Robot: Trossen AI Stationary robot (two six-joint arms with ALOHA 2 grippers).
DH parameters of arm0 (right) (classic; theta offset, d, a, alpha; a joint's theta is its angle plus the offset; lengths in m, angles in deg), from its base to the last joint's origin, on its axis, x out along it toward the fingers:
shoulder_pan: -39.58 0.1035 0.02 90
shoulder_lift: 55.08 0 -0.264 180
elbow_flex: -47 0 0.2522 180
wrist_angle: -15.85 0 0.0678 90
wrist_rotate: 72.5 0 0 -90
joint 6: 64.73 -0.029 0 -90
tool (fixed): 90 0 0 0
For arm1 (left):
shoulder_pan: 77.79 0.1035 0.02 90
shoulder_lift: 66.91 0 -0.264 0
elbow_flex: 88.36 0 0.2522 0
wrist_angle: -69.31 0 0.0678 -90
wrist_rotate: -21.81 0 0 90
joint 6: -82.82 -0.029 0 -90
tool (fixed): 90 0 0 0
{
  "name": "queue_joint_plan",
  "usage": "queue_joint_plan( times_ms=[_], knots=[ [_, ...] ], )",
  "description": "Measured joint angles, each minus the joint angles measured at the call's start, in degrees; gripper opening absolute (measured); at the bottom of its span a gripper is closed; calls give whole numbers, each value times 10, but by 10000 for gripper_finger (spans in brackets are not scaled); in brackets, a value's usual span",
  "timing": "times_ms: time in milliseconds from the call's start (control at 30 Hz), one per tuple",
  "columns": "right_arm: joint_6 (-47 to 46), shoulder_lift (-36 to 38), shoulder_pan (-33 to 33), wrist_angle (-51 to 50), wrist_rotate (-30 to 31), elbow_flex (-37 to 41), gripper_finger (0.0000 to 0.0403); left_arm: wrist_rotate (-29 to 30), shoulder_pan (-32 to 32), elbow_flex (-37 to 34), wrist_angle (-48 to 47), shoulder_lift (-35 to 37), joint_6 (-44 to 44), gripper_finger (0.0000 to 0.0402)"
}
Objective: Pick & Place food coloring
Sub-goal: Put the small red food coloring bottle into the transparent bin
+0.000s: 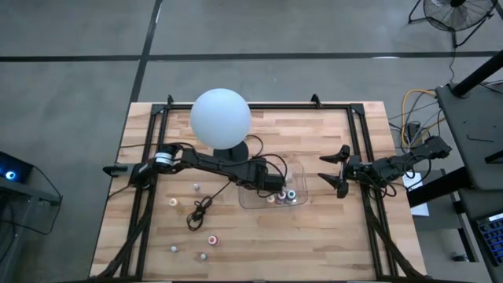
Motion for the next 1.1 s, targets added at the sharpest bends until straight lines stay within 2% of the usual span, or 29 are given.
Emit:
queue_joint_plan(
  times_ms=[267, 433, 867, 1100],
  knots=[
    [0, 0, 0, 0, 0, 0, 305, 1, -9, 0, 0, 16, -23, 167],
    [0, 0, 0, 0, 0, 0, 302, 4, -17, 0, 0, 43, -39, 189],
    [0, 0, 1, 0, 0, 0, 305, 49, -82, 1, 1, 141, -176, 193],
    [0, 0, 1, 0, 0, 0, 297, 45, -124, 0, -98, 191, -186, 192]
  ],
)
